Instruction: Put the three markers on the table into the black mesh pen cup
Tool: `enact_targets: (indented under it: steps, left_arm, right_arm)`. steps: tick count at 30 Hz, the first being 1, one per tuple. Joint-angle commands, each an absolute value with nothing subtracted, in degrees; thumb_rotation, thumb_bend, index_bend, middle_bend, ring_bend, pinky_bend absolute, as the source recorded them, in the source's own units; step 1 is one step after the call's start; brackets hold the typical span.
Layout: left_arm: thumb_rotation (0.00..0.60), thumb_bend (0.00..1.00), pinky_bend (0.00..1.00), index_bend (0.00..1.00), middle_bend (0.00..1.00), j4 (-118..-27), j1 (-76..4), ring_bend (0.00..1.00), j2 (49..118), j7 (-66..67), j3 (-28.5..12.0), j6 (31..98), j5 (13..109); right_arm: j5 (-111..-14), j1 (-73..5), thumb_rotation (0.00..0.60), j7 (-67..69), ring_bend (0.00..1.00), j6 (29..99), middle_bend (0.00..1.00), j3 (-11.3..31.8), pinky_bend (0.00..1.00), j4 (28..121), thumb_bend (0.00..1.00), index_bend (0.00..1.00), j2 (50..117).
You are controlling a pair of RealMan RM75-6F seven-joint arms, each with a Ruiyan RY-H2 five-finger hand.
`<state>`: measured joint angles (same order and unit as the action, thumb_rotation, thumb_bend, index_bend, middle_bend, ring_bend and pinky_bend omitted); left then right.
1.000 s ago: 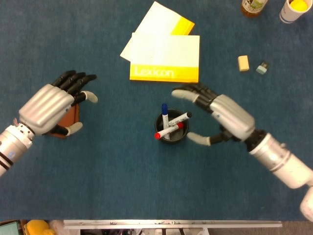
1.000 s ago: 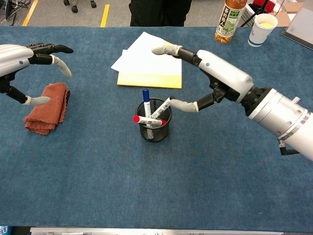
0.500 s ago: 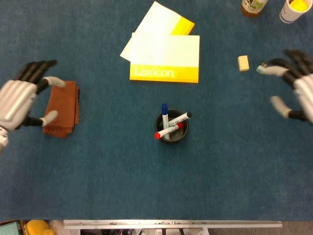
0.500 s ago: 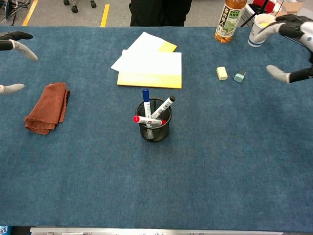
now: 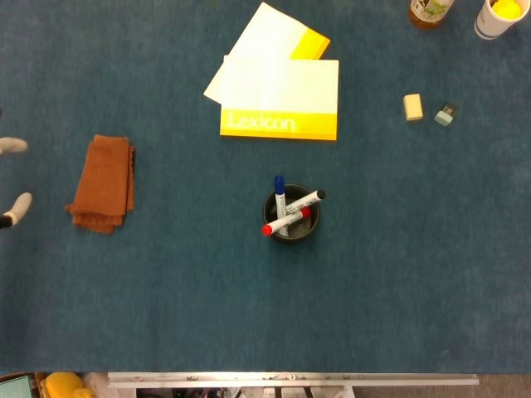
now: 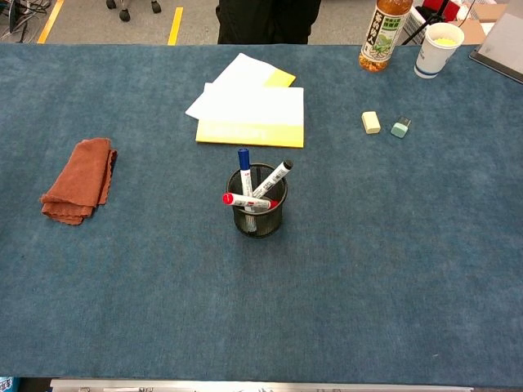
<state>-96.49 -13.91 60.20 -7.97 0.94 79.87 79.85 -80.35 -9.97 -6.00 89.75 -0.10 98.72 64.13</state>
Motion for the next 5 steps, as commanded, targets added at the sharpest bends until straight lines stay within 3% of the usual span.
enact_targets:
  steps: [1,5]
  left_arm:
    - [0.6,0.25,0.0,0.29,0.07,-96.5,-12.0,0.0,61.0,-7.2,0.9,82.4,80.1]
    - [0.6,0.25,0.0,0.29,0.07,-96.9,-10.4,0.0,61.3,-8.3,0.7,83.9,80.6]
  right_arm:
    - [-80.6,-9.3,0.6,-5.2,0.02,89.9,0.22,0.3,0.04,98.1,0.36,0.33,64.2]
    - [-81.0,-8.9,0.6,-4.5,0.02,89.4,0.22,1.0,0.04,97.8,0.36,0.33,64.4]
